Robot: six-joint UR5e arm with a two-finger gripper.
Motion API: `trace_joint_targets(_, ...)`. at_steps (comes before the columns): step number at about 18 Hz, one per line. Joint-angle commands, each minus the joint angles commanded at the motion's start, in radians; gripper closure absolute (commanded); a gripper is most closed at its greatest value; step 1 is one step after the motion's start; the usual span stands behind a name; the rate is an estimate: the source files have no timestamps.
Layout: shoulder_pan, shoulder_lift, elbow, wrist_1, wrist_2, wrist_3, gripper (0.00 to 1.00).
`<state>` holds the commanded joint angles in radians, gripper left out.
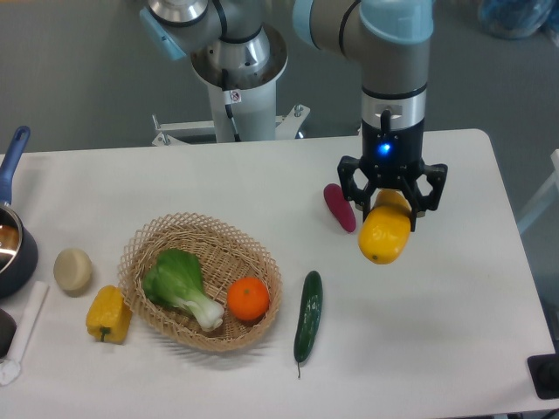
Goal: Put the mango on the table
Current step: 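Carry the held yellow mango with the gripper away from the purple sweet potato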
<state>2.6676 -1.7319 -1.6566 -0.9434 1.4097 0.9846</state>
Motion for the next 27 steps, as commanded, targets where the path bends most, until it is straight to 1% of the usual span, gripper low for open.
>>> trace_joint_targets(8,0.049,-0.008,-0.084,0.002,0.009,0.164,0.43)
trace_joint_targets(10,0.066,-0.015,-0.098,0.003,0.011,0.213,0.43)
trace_joint_targets(11,0.078,-0.02,-0.116,0.008,0.015,0.239,0.43)
trace_joint_targets(12,0.09,-0.034,-0.124,0.012,0.018,0.27,0.43)
trace_joint_targets(15,0.135,-0.09,-0.117,0.014,0.018,0.348,0.43)
trace_joint_targets(19,0.161,-0.152,-0.092,0.015,0.018,0.416,0.43)
trace_joint_targets(23,0.205,-0.186,-0.104,0.015,0.018,0.551,0.43)
trace_joint_targets(27,0.233,-0.213,-0.101,0.015,0.02,0.577,0.43)
